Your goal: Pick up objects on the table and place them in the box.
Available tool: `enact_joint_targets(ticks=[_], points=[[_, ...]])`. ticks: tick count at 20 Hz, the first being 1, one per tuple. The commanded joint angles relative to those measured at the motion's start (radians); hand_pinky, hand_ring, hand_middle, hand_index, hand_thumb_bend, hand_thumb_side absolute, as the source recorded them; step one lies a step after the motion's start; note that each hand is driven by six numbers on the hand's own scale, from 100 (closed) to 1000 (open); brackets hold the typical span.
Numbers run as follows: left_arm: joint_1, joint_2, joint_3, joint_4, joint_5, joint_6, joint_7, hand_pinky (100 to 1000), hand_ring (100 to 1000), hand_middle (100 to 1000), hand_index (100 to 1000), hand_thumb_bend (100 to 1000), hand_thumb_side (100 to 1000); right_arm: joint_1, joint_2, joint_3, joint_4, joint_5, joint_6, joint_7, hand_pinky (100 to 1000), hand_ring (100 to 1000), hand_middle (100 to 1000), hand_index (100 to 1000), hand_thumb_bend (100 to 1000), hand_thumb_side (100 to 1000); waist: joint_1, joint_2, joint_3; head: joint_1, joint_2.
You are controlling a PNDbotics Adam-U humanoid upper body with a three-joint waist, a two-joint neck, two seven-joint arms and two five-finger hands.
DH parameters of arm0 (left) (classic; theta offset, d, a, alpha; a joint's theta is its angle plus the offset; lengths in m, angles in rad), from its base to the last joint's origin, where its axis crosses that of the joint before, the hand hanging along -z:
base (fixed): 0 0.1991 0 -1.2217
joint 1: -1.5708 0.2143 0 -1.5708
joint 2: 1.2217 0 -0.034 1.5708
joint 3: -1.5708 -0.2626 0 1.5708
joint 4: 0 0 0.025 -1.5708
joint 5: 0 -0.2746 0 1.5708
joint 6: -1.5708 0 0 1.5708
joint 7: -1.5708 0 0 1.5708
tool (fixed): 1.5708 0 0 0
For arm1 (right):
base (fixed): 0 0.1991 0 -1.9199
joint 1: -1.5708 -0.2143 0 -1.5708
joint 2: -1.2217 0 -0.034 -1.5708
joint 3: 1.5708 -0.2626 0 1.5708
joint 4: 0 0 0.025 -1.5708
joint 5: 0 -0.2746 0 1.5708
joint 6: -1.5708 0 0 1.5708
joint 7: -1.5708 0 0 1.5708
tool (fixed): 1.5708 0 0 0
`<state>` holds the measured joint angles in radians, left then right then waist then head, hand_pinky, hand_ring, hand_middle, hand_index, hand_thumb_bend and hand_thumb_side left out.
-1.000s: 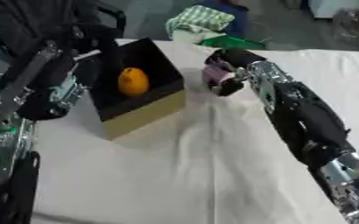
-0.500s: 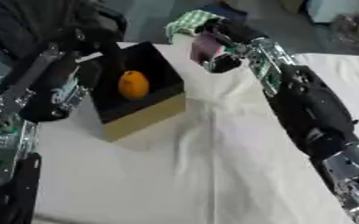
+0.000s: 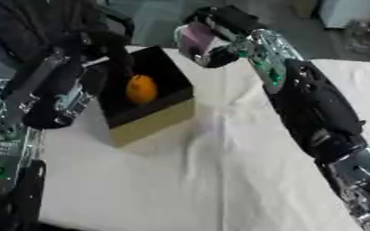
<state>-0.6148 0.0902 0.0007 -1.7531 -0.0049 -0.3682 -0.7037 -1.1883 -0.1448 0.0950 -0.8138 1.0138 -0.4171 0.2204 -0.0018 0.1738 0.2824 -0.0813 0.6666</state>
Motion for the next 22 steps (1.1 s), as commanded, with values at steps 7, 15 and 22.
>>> enact_joint_targets(ticks=[7, 15, 22], points=[[-0.016, -0.018, -0.014, -0.031, 0.019, 0.007, -0.019, 699, 569, 592, 829, 100, 660, -0.014, 0.072, 0.043, -0.007, -0.022, -0.057, 0.134, 772, 594, 541, 954, 100, 199, 0.002, -0.019, 0.025, -0.017, -0.011], [-0.017, -0.022, -0.015, -0.036, 0.023, 0.012, -0.023, 698, 569, 593, 831, 100, 661, 0.001, 0.088, 0.043, -0.006, 0.081, -0.064, 0.147, 940, 940, 1000, 1000, 100, 587, 0.001, -0.018, 0.025, -0.013, -0.013], [-0.016, -0.020, -0.013, -0.037, 0.023, 0.013, -0.023, 698, 569, 593, 831, 100, 662, 0.000, 0.081, 0.033, -0.009, 0.099, -0.039, 0.064, 970, 984, 1000, 1000, 100, 657, 0.000, -0.017, 0.020, -0.010, -0.014]])
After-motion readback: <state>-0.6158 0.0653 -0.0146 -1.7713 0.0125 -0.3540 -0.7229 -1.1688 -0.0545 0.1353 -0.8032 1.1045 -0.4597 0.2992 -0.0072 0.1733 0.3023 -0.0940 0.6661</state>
